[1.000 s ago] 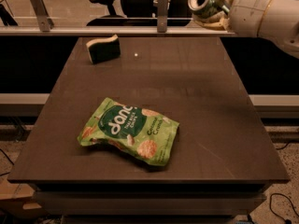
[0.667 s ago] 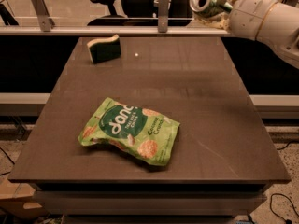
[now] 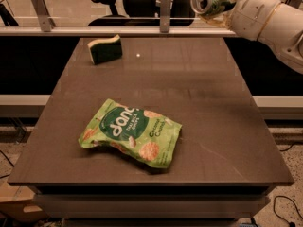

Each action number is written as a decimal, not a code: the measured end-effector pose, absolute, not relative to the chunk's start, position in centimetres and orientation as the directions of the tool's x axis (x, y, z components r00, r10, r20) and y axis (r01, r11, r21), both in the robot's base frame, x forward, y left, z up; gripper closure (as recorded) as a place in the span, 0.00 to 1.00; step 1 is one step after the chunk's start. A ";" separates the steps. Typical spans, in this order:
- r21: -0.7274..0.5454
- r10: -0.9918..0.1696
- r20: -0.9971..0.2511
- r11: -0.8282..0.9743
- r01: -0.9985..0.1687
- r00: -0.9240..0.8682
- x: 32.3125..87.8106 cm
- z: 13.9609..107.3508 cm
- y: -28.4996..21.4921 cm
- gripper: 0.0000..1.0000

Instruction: Place green can upright

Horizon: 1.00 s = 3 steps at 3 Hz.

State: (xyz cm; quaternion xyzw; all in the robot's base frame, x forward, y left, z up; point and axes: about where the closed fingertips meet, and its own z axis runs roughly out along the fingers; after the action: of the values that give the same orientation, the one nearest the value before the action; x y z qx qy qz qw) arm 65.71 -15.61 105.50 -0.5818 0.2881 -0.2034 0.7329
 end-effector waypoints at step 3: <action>-0.980 -0.699 -0.025 0.159 0.121 0.715 65.4 106.2 -15.0 1.00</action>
Offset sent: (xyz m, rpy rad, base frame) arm -0.0040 0.0025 0.0067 -0.0598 -0.1350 -0.0553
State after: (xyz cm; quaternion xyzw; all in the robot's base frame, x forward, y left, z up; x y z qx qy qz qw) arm 65.35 -15.02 106.20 -0.5826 0.2483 -0.2848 0.7196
